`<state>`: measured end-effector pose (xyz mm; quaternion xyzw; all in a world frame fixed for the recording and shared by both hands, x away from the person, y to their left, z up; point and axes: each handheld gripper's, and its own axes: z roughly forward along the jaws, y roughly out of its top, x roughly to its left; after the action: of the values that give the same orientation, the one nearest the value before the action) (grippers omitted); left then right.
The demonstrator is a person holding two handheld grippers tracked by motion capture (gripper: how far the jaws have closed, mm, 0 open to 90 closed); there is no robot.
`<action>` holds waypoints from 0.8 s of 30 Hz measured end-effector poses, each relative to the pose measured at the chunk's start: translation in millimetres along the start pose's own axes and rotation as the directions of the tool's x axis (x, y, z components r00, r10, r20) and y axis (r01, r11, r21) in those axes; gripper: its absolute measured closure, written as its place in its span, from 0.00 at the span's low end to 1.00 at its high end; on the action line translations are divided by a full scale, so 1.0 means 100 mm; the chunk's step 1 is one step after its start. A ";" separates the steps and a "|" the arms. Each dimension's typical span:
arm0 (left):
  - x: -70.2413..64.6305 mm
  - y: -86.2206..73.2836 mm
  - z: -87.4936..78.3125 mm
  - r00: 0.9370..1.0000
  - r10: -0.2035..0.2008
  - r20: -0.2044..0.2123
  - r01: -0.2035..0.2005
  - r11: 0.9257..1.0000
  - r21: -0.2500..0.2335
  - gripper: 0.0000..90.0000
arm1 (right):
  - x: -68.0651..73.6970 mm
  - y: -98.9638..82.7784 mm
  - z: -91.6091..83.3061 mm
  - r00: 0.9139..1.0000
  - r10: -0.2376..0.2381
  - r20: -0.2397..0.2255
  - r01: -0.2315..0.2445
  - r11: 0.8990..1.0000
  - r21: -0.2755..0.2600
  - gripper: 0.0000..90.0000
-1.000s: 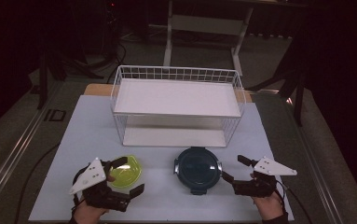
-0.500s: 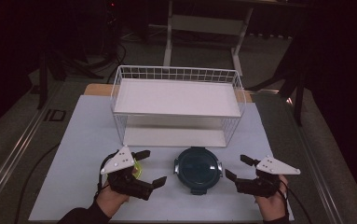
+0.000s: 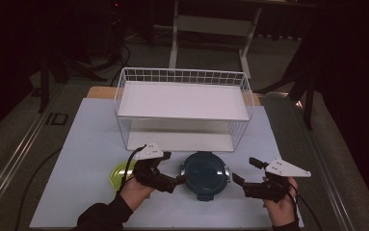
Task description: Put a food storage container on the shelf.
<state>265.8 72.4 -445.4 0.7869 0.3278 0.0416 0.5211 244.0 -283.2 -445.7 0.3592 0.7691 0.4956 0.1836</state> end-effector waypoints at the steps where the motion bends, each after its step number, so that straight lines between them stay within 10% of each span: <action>1: 0.01 0.00 0.03 1.000 -0.012 -0.001 0.012 1.000 0.013 0.00 | 0.00 0.00 0.02 1.000 0.005 -0.003 -0.005 1.000 0.004 0.15; 11: 0.17 -0.04 0.27 0.983 -0.185 -0.004 0.183 0.972 0.149 0.00 | -0.01 -0.06 0.13 0.998 0.056 -0.014 -0.055 0.997 0.051 0.11; 24: 0.37 -0.10 0.43 0.926 -0.368 -0.088 0.378 0.884 0.275 0.17 | -0.09 -0.13 0.25 0.987 0.149 -0.062 -0.139 0.981 0.133 0.17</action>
<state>307.8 61.9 -483.5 0.7756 0.4842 -0.0942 0.3939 261.3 -277.9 -468.9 0.4070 0.7774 0.4698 0.0963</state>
